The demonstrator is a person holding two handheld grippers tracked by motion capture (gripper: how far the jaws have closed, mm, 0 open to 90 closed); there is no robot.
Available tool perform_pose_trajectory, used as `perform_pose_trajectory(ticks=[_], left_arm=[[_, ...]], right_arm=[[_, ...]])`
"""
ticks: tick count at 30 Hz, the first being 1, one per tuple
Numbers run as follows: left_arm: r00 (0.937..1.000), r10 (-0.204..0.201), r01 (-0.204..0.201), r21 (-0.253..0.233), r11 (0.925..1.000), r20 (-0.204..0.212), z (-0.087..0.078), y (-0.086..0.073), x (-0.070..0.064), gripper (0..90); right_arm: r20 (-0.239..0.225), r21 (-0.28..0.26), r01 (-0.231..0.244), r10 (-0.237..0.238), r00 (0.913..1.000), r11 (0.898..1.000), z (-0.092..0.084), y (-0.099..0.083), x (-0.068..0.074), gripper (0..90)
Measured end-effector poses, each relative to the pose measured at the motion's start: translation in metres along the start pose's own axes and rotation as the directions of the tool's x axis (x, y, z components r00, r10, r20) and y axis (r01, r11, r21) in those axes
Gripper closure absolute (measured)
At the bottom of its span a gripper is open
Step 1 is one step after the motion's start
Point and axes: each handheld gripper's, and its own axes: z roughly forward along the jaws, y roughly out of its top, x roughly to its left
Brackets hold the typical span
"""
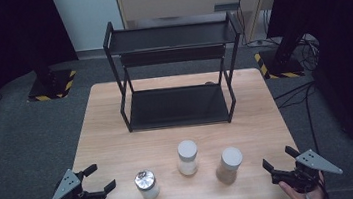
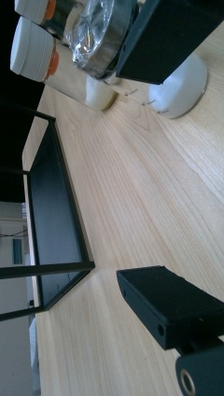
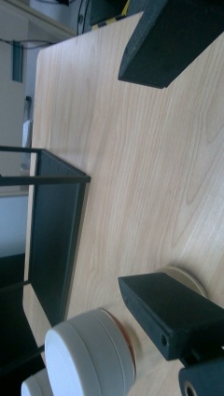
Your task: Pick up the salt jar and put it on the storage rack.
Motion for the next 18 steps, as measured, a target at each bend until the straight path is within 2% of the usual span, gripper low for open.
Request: perform_pose_trajectory(ticks=[6,11,17,18], left_arm=[[1.0000,0.002,-0.002,0.018,0.9998,0.007,0.0021,0.0019,0.0017,3.8],[0.9998,-0.014,0.014,0.024,0.9996,0.014,0.0028,0.0022,0.0037,3.9],[0.9998,0.003,-0.004,0.041,0.9992,0.018,0.0025,0.0058,0.0029,4.1],[0.9997,-0.010,0.009,0.039,0.9992,0.020,0.0010,0.0056,0.0034,4.1]], right_arm=[[-0.022,-0.003,0.021,-0.021,0.9995,1.000,-0.0002,-0.0010,-0.0029,4.7],[-0.043,0.010,0.011,-0.011,0.9990,1.000,0.0013,-0.0015,-0.0079,4.3],[-0.051,-0.001,0.026,-0.026,0.9984,1.000,-0.0012,-0.0013,-0.0085,4.8],[-0.054,0.003,0.025,-0.025,0.9982,1.000,-0.0008,-0.0011,-0.0094,4.8]])
